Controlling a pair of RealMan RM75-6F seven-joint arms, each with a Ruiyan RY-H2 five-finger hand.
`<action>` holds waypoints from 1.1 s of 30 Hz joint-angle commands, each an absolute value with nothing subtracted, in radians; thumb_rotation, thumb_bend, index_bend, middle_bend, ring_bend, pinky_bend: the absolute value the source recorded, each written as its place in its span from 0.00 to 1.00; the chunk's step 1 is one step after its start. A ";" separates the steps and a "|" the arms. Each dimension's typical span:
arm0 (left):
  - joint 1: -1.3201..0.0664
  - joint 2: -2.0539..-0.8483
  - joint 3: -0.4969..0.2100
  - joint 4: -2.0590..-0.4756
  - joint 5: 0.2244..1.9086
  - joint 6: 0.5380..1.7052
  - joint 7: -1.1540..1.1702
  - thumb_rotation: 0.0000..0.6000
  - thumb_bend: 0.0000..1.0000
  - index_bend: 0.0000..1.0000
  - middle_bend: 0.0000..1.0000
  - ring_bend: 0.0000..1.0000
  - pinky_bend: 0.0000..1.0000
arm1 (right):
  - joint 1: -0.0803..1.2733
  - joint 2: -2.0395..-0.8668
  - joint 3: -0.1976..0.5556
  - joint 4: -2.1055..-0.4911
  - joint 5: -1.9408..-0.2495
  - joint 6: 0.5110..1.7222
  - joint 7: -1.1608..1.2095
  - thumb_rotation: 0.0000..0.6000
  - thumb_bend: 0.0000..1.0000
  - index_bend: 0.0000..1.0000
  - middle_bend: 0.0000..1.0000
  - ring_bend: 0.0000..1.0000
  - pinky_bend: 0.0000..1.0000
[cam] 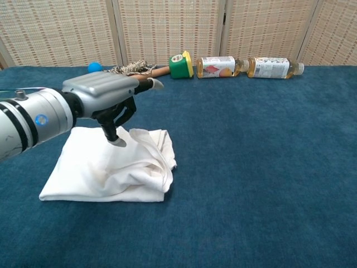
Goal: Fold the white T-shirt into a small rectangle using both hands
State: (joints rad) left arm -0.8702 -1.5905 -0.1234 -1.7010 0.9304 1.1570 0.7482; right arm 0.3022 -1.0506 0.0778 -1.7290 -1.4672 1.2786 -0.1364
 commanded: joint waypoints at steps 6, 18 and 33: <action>-0.881 -1.652 -0.132 -1.564 0.908 1.102 0.724 1.00 0.16 0.00 0.78 0.72 0.91 | 0.302 -1.049 0.079 -1.729 -1.468 1.278 -0.136 1.00 0.33 0.00 0.92 0.94 1.00; -0.934 -1.778 -0.285 -1.402 0.829 1.037 0.597 1.00 0.16 0.00 0.78 0.72 0.91 | 0.299 -1.053 0.081 -1.722 -1.456 1.275 -0.134 1.00 0.33 0.00 0.92 0.94 1.00; -0.897 -1.741 -0.277 -1.430 0.805 1.061 0.572 1.00 0.16 0.00 0.78 0.72 0.91 | 0.294 -1.053 0.083 -1.710 -1.455 1.280 -0.117 1.00 0.33 0.00 0.92 0.94 1.00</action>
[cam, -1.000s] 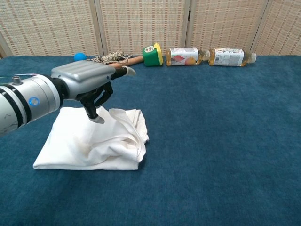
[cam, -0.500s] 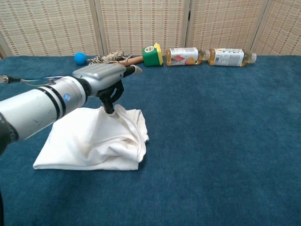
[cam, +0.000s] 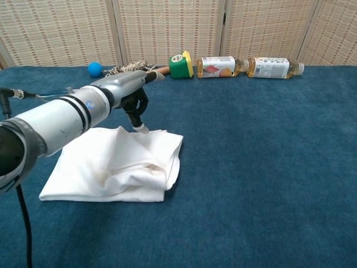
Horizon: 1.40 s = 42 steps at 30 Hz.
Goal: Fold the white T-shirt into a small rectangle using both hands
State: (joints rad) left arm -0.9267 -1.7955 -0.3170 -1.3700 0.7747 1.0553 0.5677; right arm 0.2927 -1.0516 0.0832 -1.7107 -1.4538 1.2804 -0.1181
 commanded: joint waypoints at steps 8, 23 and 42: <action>-0.830 -1.605 -0.147 -1.619 0.941 1.105 0.619 1.00 0.16 0.00 0.78 0.71 0.91 | 0.301 -1.062 0.084 -1.703 -1.462 1.271 -0.110 1.00 0.33 0.00 0.92 0.94 1.00; -0.800 -1.615 -0.073 -1.612 1.002 1.091 0.643 1.00 0.16 0.00 0.77 0.71 0.91 | 0.300 -1.060 0.085 -1.709 -1.458 1.271 -0.119 1.00 0.33 0.00 0.92 0.94 1.00; -0.796 -1.657 -0.074 -1.538 1.022 1.054 0.651 1.00 0.16 0.00 0.77 0.70 0.91 | 0.294 -1.059 0.084 -1.708 -1.449 1.273 -0.122 1.00 0.33 0.00 0.92 0.94 1.00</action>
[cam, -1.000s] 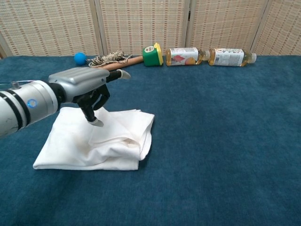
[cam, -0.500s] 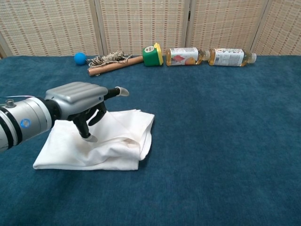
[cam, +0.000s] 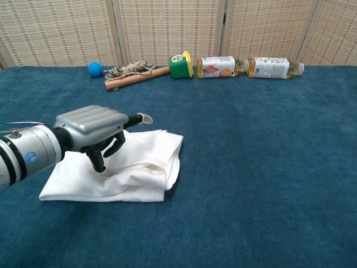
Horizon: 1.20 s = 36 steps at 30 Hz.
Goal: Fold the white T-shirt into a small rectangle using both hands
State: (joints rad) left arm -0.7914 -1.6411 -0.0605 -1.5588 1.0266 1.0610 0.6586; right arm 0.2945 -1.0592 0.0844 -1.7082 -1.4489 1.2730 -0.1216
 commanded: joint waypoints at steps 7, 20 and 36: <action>-0.805 -1.692 -0.106 -1.481 1.011 1.044 0.640 1.00 0.16 0.02 0.77 0.70 0.91 | 0.292 -1.058 0.085 -1.709 -1.447 1.275 -0.121 1.00 0.33 0.00 0.92 0.94 1.00; -0.794 -1.667 -0.093 -1.494 1.074 1.052 0.628 1.00 0.16 0.16 0.77 0.70 0.91 | 0.290 -1.058 0.084 -1.706 -1.444 1.274 -0.118 1.00 0.33 0.00 0.92 0.94 1.00; -0.768 -1.613 -0.048 -1.529 1.109 1.019 0.620 1.00 0.16 0.15 0.77 0.70 0.90 | 0.291 -1.061 0.084 -1.709 -1.446 1.273 -0.123 1.00 0.33 0.00 0.92 0.94 1.00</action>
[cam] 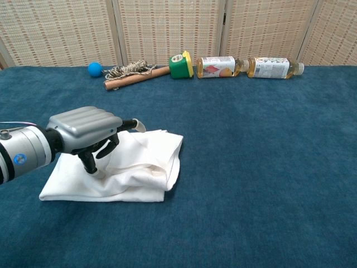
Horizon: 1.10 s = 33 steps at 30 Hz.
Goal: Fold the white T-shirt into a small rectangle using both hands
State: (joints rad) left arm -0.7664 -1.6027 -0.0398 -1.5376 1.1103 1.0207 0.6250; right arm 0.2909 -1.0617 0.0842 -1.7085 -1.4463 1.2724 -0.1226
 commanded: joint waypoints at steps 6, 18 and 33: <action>-0.777 -1.658 -0.080 -1.476 1.108 1.013 0.595 1.00 0.16 0.19 0.77 0.70 0.90 | 0.290 -1.059 0.086 -1.710 -1.443 1.274 -0.123 1.00 0.33 0.00 0.92 0.94 1.00; -0.784 -1.689 -0.108 -1.424 1.110 0.977 0.521 1.00 0.16 0.46 0.77 0.70 0.90 | 0.284 -1.058 0.087 -1.702 -1.440 1.280 -0.111 1.00 0.33 0.00 0.92 0.94 1.00; -0.780 -1.671 -0.105 -1.443 1.166 0.953 0.428 1.00 0.44 0.60 0.78 0.70 0.90 | 0.282 -1.059 0.088 -1.699 -1.440 1.282 -0.106 1.00 0.33 0.00 0.92 0.94 1.00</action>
State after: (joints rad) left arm -0.7795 -1.6727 -0.1039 -1.4414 1.1639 0.9534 0.4297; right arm 0.2817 -1.0585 0.0880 -1.6990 -1.4400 1.2824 -0.1064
